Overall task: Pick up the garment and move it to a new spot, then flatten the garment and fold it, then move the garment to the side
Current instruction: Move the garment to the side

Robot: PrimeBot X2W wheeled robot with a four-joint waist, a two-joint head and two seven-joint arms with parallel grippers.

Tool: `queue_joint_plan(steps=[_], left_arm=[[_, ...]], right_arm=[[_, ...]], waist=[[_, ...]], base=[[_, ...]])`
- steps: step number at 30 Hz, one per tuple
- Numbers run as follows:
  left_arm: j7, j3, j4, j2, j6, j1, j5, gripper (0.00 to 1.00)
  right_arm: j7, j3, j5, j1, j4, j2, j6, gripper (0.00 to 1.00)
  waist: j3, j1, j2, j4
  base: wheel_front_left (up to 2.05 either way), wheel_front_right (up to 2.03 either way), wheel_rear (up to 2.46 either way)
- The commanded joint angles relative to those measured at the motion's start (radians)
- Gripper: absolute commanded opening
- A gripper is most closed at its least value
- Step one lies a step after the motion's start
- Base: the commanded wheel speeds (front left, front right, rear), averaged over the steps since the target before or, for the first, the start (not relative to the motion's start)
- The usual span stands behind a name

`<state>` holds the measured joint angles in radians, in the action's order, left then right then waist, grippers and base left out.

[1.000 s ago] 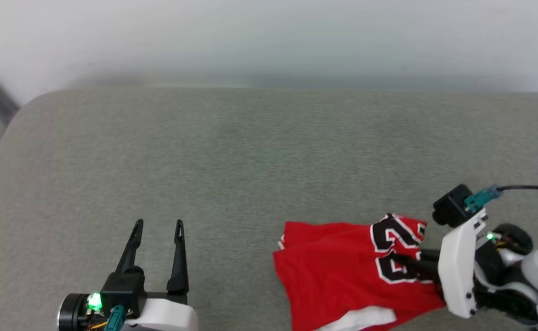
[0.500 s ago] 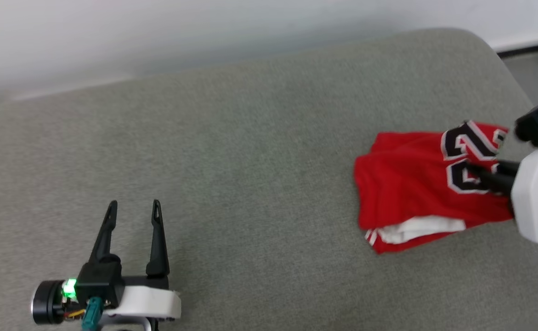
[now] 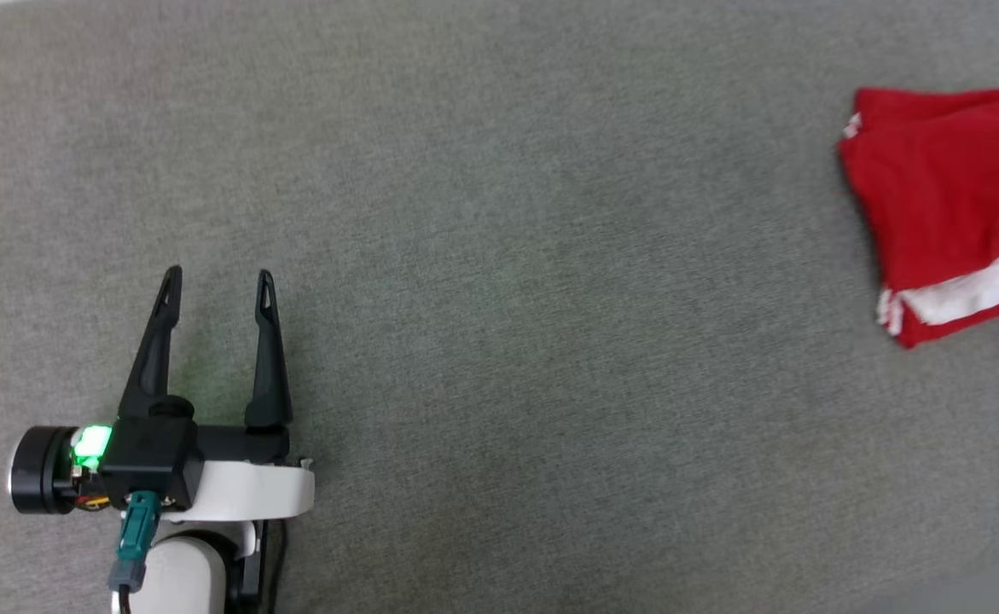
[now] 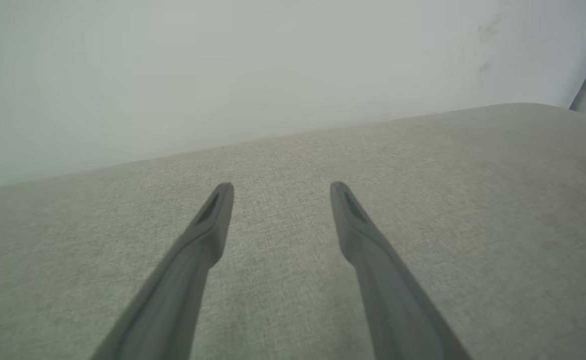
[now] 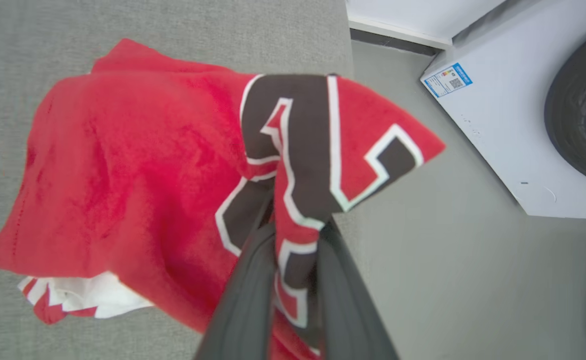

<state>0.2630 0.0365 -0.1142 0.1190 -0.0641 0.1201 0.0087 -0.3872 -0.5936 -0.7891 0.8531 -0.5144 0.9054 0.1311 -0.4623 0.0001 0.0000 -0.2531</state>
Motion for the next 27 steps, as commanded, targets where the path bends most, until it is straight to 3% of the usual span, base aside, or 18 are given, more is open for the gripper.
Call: queue_joint_plan(steps=[1,10,11,12,13,16,17,21,22,27], left_arm=[[0.002,0.003,-0.010,0.009,-0.001,0.016,0.004,1.00],[0.002,0.003,-0.035,0.025,-0.016,0.036,0.001,1.00],[0.002,0.003,-0.033,0.025,-0.016,0.034,-0.001,1.00],[0.002,0.004,-0.028,0.024,-0.019,0.031,-0.002,1.00],[0.002,0.006,-0.022,0.022,-0.020,0.027,-0.004,1.00],[0.002,0.013,-0.011,0.014,-0.024,0.015,-0.011,1.00],[0.002,0.019,0.002,0.006,-0.028,0.000,-0.015,1.00],[0.002,0.020,0.016,-0.005,-0.031,-0.041,-0.028,1.00],[0.002,0.020,0.016,-0.005,-0.031,-0.041,-0.028,1.00],[0.002,0.016,0.027,-0.022,-0.039,-0.099,-0.039,1.00]], right_arm=[[0.013,0.021,0.014,0.032,-0.043,-0.013,-0.001,0.00],[0.089,0.077,0.101,0.092,-0.235,-0.059,-0.001,0.00],[0.091,0.087,0.093,0.092,-0.253,-0.074,-0.001,0.22],[0.100,0.092,0.095,0.095,-0.264,-0.086,-0.001,0.88],[0.118,0.096,0.108,0.100,-0.274,-0.088,-0.001,1.00],[0.176,0.096,0.144,0.101,-0.293,-0.097,-0.001,1.00],[0.276,0.099,0.210,0.112,-0.302,-0.090,-0.001,1.00],[0.450,0.135,0.295,0.109,-0.294,-0.120,-0.001,1.00],[0.450,0.135,0.295,0.109,-0.294,-0.120,-0.001,1.00],[0.634,0.235,0.413,0.058,-0.236,-0.186,-0.001,1.00]], waist=[[-0.046,-0.0001,0.0000,0.018],[-0.092,-0.0001,0.0000,0.031],[-0.086,-0.0001,0.0000,0.030],[-0.078,-0.0001,0.0000,0.029],[-0.069,-0.0001,0.0000,0.029],[-0.026,-0.0001,0.0000,0.032],[0.031,-0.0001,0.0000,0.039],[0.115,-0.0001,0.0000,0.052],[0.115,-0.0001,0.0000,0.052],[0.203,-0.0001,0.0000,0.079]], base=[[0.00,0.00,0.00],[0.00,0.00,0.00],[0.00,0.00,0.00],[0.00,0.00,0.00],[0.00,0.00,0.00],[0.00,0.00,0.00],[0.00,0.00,0.00],[0.00,0.00,0.00],[0.00,0.00,0.00],[0.00,0.00,0.00]])
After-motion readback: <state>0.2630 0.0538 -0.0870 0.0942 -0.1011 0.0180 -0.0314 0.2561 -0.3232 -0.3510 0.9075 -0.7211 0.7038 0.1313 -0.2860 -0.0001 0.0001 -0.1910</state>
